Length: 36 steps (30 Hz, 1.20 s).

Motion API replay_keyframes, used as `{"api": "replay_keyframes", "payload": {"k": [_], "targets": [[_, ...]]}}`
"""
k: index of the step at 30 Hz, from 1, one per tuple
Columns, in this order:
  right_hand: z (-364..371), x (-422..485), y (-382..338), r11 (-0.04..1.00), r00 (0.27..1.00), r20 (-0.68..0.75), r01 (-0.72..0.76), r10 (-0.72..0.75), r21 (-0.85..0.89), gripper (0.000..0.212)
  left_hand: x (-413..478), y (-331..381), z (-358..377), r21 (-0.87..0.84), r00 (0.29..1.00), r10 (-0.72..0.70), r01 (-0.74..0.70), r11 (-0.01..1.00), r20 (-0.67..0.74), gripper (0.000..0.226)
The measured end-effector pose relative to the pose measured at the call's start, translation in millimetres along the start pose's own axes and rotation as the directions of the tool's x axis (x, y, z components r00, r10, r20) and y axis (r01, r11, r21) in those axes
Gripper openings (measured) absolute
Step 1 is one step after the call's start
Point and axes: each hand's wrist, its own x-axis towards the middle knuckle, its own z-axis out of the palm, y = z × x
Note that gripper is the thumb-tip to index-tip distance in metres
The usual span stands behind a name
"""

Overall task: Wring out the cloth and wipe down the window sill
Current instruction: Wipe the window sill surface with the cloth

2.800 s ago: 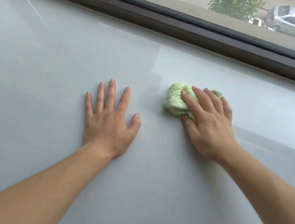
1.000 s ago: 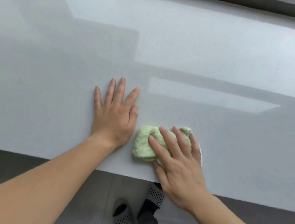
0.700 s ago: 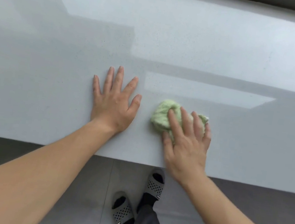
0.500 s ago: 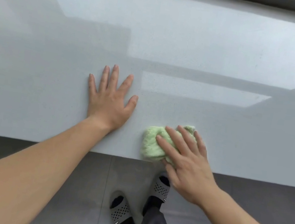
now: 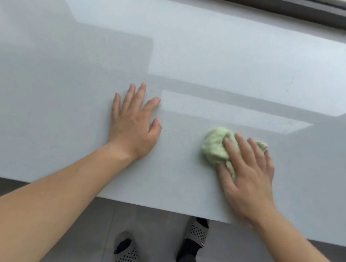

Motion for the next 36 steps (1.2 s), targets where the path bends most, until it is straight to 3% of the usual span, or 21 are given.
{"api": "replay_keyframes", "payload": {"k": [2, 4, 5, 7, 9, 11, 15, 17, 20, 22, 24, 26, 29, 31, 33, 36], "targets": [[-7, 42, 11, 0.98, 0.98, -0.039, -0.191, 0.193, 0.049, 0.06, 13, 18, 8, -0.036, 0.994, -0.099, 0.1, 0.994, 0.037, 0.062], [-6, 59, 3, 0.964, 0.963, -0.068, -0.258, 0.262, 0.062, 0.06, 20, 30, 16, 0.043, 0.984, -0.17, 0.168, 0.985, 0.043, 0.061], [-4, 56, -5, 0.977, 0.974, -0.083, -0.208, 0.211, 0.041, 0.06, 20, 33, 18, 0.076, 0.982, -0.187, 0.184, 0.98, 0.031, 0.061], [1, 36, -14, 0.999, 0.998, -0.051, 0.025, -0.027, -0.027, 0.059, 20, 35, 21, 0.077, 0.981, -0.194, 0.193, 0.978, 0.004, 0.06], [-1, 29, -4, 0.967, 0.968, 0.028, 0.252, -0.251, -0.046, 0.056, 22, 34, 20, 0.057, 0.979, -0.202, 0.202, 0.978, 0.001, 0.057], [-8, 57, 20, 0.952, 0.953, 0.052, 0.301, -0.298, -0.048, 0.056, 25, 36, 18, 0.053, 0.976, -0.216, 0.217, 0.975, -0.018, 0.05], [-26, 155, 42, 0.996, 0.997, -0.011, -0.076, 0.077, 0.047, 0.057, 47, 51, 17, -0.043, 0.981, -0.169, 0.166, 0.985, -0.099, 0.052], [-28, 178, 32, 0.983, 0.986, -0.018, -0.165, 0.167, 0.084, 0.056, 65, 59, 20, -0.066, 0.986, -0.135, 0.129, 0.989, -0.094, 0.057], [-19, 157, 11, 0.996, 0.996, -0.032, 0.087, -0.087, 0.006, 0.058, 92, 71, 23, -0.109, 0.985, -0.137, 0.126, 0.986, -0.102, 0.063], [-22, 146, 18, 0.965, 0.965, 0.039, 0.261, -0.26, -0.016, 0.059, 107, 77, 23, -0.172, 0.983, -0.156, 0.138, 0.975, -0.097, 0.065], [-29, 169, 40, 0.955, 0.952, 0.068, 0.298, -0.297, 0.0, 0.06, 116, 81, 23, -0.189, 0.977, -0.198, 0.181, 0.965, -0.075, 0.066], [-35, 213, 59, 0.982, 0.982, -0.008, 0.187, -0.187, -0.01, 0.061, 123, 86, 26, -0.127, 0.971, -0.236, 0.229, 0.965, -0.039, 0.064], [-42, 275, 62, 0.994, 0.994, -0.054, -0.09, 0.093, 0.061, 0.057, 132, 101, 33, -0.028, 0.96, -0.28, 0.28, 0.959, 0.014, 0.06], [-40, 288, 46, 0.989, 0.989, -0.07, -0.129, 0.134, 0.072, 0.057, 137, 111, 40, 0.087, 0.957, -0.29, 0.289, 0.953, 0.001, 0.064], [-34, 275, 32, 0.999, 0.997, -0.068, 0.035, -0.033, 0.028, 0.057, 136, 115, 45, 0.198, 0.959, -0.281, 0.281, 0.939, -0.026, 0.07], [-37, 272, 40, 0.951, 0.952, -0.011, 0.306, -0.307, -0.043, 0.059, 136, 116, 48, 0.244, 0.957, -0.286, 0.287, 0.926, -0.041, 0.073]]}}
